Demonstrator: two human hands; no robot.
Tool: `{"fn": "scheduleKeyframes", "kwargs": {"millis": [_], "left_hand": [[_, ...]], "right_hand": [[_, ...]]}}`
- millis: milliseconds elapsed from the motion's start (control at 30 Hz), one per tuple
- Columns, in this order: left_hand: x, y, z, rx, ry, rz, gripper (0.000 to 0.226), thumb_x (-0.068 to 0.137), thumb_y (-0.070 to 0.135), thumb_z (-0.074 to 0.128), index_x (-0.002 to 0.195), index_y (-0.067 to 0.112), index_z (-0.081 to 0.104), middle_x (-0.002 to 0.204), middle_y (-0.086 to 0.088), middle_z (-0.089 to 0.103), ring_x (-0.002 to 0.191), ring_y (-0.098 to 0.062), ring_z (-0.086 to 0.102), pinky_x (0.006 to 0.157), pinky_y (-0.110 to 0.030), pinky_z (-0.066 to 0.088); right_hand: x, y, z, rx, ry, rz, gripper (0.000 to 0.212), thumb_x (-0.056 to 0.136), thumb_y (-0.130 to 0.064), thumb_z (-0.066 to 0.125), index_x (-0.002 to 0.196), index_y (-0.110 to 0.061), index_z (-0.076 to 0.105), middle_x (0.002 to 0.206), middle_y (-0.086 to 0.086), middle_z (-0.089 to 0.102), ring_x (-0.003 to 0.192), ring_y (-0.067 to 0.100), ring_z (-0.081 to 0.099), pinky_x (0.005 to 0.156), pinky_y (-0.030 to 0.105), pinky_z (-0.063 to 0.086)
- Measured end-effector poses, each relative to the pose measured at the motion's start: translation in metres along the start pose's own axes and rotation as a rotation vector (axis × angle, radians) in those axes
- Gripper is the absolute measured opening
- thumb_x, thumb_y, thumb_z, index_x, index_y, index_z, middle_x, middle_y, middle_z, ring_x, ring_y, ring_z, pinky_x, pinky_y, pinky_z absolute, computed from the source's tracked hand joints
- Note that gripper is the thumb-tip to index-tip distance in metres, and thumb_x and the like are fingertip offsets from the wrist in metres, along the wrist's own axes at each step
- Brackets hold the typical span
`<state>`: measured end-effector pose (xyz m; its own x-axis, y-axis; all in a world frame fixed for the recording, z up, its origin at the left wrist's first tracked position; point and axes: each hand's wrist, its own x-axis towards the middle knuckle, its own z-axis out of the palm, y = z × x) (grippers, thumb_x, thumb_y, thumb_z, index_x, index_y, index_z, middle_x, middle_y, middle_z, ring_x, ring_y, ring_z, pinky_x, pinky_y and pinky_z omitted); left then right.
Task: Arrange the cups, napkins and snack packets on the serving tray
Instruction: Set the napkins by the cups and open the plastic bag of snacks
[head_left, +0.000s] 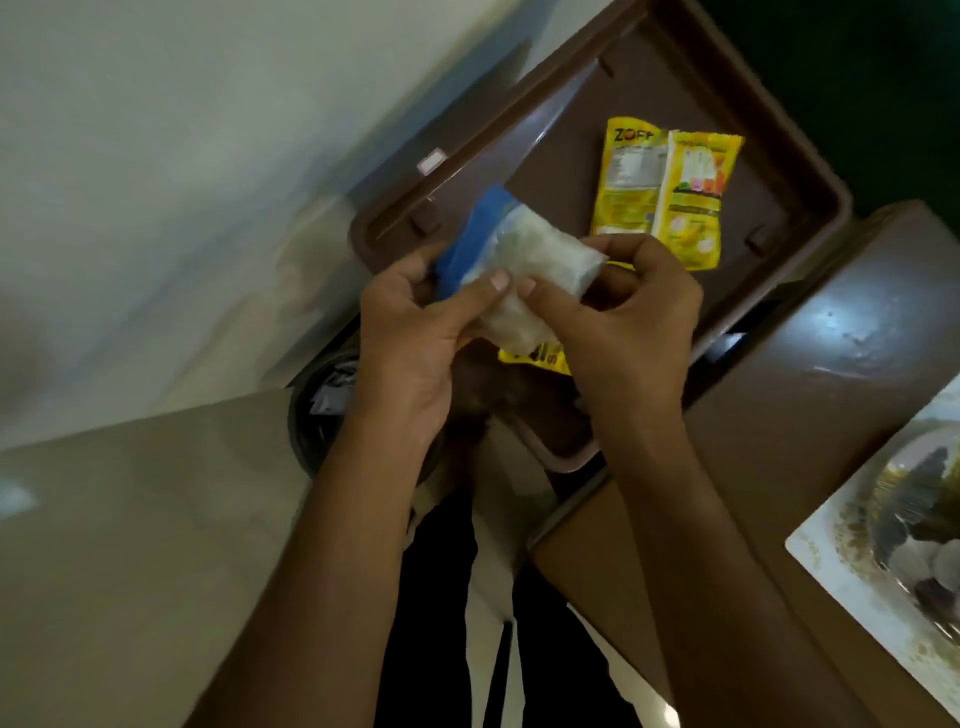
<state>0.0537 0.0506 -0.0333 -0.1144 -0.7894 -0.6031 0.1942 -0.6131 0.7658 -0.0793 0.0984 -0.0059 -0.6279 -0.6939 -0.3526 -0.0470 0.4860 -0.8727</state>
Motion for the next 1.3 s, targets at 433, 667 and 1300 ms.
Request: {"fn": "scheduleKeyframes", "kwargs": {"millis": [433,667,1300], "left_hand": [[-0.042,-0.040,-0.104,-0.060,0.594,-0.104,0.041,0.081,0.008,0.091,0.106,0.007,0.059,0.109,-0.012,0.073,0.096,-0.033,0.076,0.081,-0.046,0.067],[-0.039,-0.091,-0.141,-0.128,0.726,-0.268,0.017,0.089,-0.008,0.075,0.080,0.004,0.067,0.084,-0.021,0.071,0.071,-0.027,0.065,0.071,-0.038,0.060],[0.003,-0.159,-0.198,0.280,0.456,-0.473,0.056,0.105,0.010,0.060,0.158,0.009,0.044,0.160,-0.017,0.051,0.145,-0.036,0.052,0.120,-0.043,0.044]], "right_hand": [[-0.072,0.034,0.101,-0.292,-0.255,-0.458,0.028,0.076,-0.002,0.072,0.101,-0.013,0.076,0.102,0.002,0.067,0.085,0.004,0.062,0.070,0.017,0.056],[-0.101,0.092,0.133,-0.498,-0.499,-0.493,0.018,0.093,-0.002,0.066,0.109,-0.001,0.074,0.109,0.011,0.052,0.087,-0.005,0.042,0.069,0.007,0.045],[-0.081,0.185,0.155,-0.781,-1.067,-0.078,0.072,0.097,0.011,0.048,0.162,-0.012,0.029,0.159,0.018,0.045,0.146,0.034,0.045,0.117,0.039,0.040]]}}
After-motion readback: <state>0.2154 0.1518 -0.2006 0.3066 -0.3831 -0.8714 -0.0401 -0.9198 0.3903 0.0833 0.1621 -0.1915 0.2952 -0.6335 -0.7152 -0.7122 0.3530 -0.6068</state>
